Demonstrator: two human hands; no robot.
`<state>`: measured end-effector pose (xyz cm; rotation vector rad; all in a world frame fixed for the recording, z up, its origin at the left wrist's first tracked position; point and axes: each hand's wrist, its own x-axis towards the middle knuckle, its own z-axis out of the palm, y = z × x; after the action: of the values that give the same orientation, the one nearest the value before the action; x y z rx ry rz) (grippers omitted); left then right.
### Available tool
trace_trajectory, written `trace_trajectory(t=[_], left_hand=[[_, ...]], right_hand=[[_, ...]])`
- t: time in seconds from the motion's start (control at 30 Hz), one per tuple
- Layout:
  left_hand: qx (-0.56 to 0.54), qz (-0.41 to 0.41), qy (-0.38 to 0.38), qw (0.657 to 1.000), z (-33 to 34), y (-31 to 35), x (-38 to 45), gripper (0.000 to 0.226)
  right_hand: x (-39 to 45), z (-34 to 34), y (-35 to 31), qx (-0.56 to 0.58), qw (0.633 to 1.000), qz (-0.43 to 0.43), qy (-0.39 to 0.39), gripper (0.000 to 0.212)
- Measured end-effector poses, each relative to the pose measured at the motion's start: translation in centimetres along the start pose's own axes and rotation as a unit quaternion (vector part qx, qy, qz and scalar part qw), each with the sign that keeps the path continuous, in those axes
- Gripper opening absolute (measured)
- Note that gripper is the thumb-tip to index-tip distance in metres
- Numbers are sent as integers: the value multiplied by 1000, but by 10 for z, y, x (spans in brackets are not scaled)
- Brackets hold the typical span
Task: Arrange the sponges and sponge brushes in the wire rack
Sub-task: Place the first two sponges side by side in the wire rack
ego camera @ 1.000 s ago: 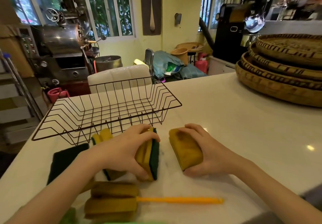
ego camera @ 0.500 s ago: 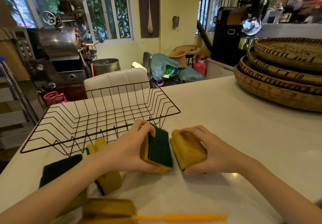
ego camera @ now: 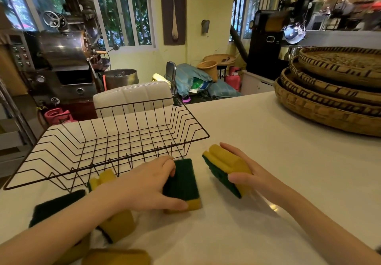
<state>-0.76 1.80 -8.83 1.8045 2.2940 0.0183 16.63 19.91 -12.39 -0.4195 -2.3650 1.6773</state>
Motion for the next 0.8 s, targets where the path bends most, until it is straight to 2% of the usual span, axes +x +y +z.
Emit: trace_trajectory(t=[0.27, 0.4, 0.67, 0.8], left_hand=[[-18, 2, -5, 1000, -2, -3, 7, 51], [-57, 18, -1, 998, -3, -6, 9, 44], [-67, 30, 7, 997, -1, -8, 13, 47], [-68, 31, -2, 997, 0, -9, 12, 44]], right_hand=[[12, 3, -17, -72, 995, 15, -60, 86], [14, 4, -22, -25, 997, -4, -69, 90], [9, 1, 3, 82, 996, -21, -10, 95], [4, -7, 11, 1, 1000, 8, -12, 96]])
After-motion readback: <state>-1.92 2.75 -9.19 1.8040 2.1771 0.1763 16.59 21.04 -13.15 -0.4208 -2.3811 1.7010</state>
